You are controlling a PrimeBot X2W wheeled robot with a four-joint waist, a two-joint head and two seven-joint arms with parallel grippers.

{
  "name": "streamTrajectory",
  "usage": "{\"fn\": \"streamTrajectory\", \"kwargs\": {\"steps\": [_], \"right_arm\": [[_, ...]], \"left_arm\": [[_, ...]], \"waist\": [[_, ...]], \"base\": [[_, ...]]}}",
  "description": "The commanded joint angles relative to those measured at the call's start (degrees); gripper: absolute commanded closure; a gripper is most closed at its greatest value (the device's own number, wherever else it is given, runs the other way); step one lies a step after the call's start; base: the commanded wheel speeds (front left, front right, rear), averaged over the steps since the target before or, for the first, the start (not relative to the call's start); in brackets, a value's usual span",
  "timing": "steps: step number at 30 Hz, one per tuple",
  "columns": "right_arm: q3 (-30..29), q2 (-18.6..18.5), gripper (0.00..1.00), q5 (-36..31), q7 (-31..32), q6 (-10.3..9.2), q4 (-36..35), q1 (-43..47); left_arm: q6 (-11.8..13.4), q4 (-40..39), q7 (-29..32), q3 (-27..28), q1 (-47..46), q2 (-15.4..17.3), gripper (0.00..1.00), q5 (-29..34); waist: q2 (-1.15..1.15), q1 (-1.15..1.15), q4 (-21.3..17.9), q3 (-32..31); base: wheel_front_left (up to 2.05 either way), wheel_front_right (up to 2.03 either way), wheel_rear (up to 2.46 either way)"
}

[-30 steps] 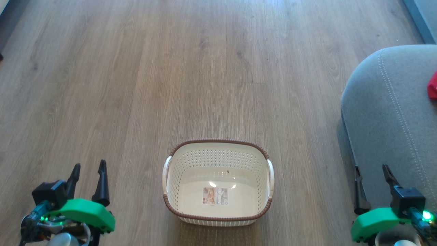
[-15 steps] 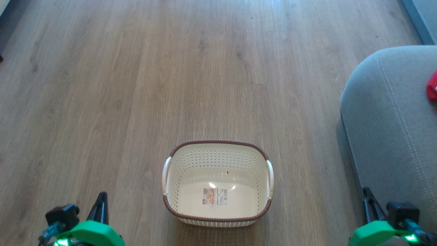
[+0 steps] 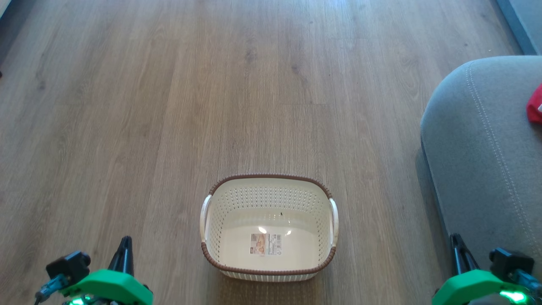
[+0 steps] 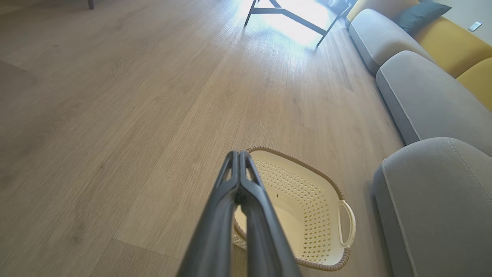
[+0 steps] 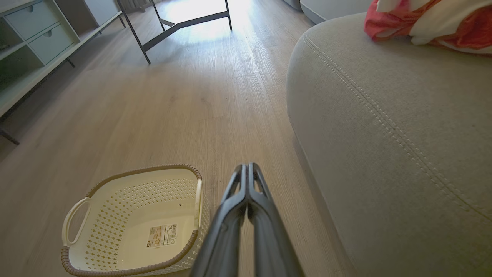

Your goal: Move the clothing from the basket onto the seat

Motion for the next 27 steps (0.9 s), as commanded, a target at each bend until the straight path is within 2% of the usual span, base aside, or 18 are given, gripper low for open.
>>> {"fn": "streamTrajectory", "kwargs": {"steps": [1, 27], "right_arm": [[-0.5, -0.5, 1.00, 1.9, 0.4, 0.08, -1.8, -2.7], [-1.4, 0.0, 1.00, 20.1, 4.6, 0.16, -1.9, -5.2]], "left_arm": [[-0.4, -2.1, 0.4, 1.3, -3.2, 0.2, 1.00, -1.4], [-1.9, -3.9, 4.6, 4.9, -4.5, -1.7, 1.00, -14.9]], "waist": [[0.00, 0.00, 0.0, 0.0], [0.00, 0.00, -0.6, 0.0]], "base": [[0.00, 0.00, 0.00], [0.00, 0.00, 0.00]]}}
